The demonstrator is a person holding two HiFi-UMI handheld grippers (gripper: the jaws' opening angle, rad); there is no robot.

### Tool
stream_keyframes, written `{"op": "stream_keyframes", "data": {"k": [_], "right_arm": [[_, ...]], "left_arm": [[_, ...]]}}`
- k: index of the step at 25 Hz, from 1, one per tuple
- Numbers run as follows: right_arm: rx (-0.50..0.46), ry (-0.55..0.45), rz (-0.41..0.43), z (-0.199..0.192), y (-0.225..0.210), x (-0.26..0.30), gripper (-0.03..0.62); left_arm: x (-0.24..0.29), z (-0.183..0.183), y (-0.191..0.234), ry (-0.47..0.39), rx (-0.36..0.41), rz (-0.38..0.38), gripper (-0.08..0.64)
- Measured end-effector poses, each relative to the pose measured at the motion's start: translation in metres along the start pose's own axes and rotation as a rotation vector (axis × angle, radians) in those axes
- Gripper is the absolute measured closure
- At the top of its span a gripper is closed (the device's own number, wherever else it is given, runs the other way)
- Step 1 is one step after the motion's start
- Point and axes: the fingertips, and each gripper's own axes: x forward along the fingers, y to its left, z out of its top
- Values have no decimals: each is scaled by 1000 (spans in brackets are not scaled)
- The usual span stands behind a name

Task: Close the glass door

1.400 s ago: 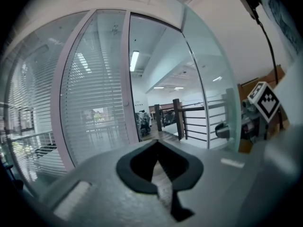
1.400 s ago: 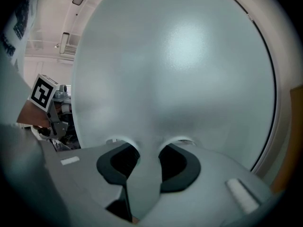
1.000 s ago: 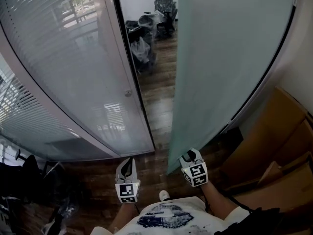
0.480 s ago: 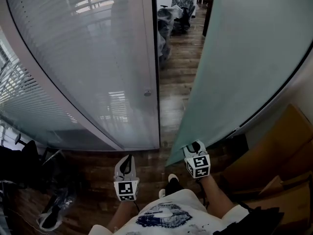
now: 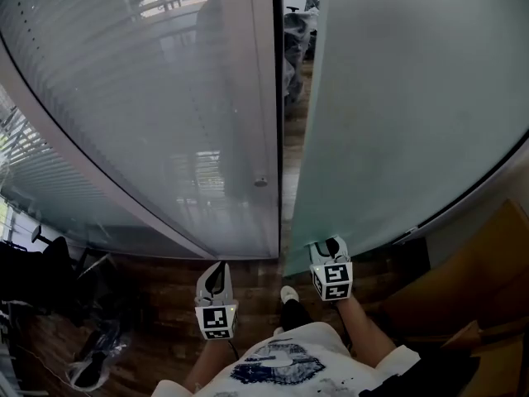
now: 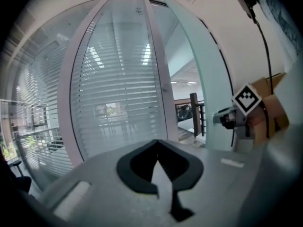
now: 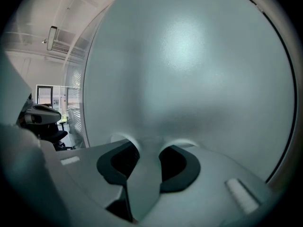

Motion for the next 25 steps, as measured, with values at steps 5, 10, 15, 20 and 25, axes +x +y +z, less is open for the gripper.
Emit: {"op": "stream_keyframes", "data": {"k": [5,10,15,20,25], "right_arm": [[3,-4,-26,10,-6,24,472],[4,-17,-46,18,-12,43,471],[8,-36,-52,24,-14,59,471],[19,-51,-78,34,-19,67,471],[18,-62,-94,37,-22,84,471]], "left_arm": [[27,13,0,-6,0,-1,561],[47,16,-1,3,-3,5,561],[62,21,0,11,3,20,561],[68,31,3,23,31,43,561],[75,40,20,23,46,105,561]]}}
